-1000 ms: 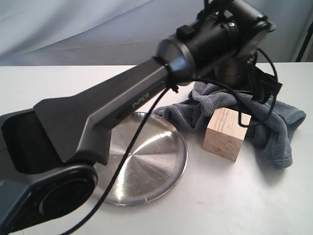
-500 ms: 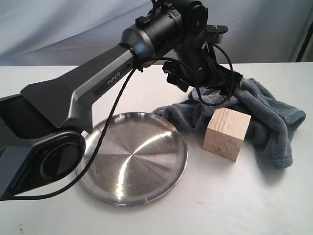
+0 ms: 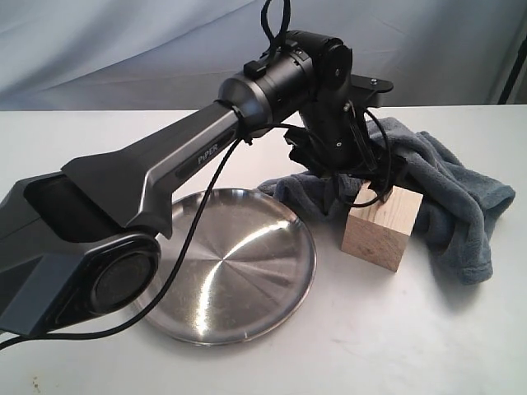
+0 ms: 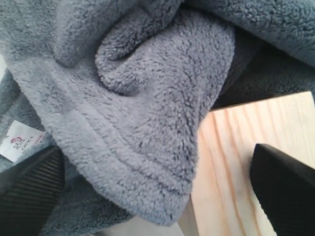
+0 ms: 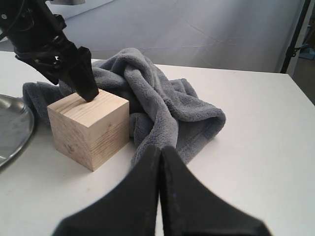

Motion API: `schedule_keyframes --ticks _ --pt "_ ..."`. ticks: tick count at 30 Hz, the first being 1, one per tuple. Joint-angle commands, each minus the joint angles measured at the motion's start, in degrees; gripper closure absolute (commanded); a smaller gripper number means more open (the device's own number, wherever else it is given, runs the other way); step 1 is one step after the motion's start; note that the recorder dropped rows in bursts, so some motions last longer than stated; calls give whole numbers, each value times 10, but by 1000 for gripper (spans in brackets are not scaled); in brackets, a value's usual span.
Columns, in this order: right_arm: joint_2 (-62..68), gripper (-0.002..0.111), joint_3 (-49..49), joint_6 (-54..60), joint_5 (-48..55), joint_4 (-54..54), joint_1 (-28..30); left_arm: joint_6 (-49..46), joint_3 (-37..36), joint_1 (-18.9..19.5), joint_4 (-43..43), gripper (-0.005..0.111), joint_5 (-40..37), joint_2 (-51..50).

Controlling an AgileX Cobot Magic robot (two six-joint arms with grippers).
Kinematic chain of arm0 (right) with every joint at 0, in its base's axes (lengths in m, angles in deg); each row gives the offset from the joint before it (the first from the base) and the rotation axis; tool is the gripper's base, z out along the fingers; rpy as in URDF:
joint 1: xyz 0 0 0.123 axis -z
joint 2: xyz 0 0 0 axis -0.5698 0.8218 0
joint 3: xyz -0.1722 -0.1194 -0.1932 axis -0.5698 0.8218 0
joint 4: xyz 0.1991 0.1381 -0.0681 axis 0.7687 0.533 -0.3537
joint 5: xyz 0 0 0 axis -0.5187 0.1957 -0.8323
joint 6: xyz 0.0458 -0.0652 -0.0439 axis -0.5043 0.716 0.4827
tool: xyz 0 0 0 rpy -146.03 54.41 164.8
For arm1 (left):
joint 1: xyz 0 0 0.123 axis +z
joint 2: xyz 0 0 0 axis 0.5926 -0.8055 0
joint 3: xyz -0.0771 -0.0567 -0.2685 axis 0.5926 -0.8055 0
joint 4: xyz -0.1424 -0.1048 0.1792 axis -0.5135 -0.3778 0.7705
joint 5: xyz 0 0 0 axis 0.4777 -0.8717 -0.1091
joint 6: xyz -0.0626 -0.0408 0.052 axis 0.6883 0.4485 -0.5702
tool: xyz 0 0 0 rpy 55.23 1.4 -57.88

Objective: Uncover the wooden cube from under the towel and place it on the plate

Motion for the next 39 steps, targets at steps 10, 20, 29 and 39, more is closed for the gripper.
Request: schedule_keyframes --ticks 10,20,29,39 --pt "-4 105 1 -2 7 3 0 -1 2 -2 -8 61 56 0" --pt "-4 105 1 -2 7 3 0 -1 2 -2 4 99 87 0" --pt "-4 105 1 -2 7 3 0 10 2 0 144 107 172 0" --pt "-4 105 1 -2 7 3 0 53 2 6 213 106 270 -35"
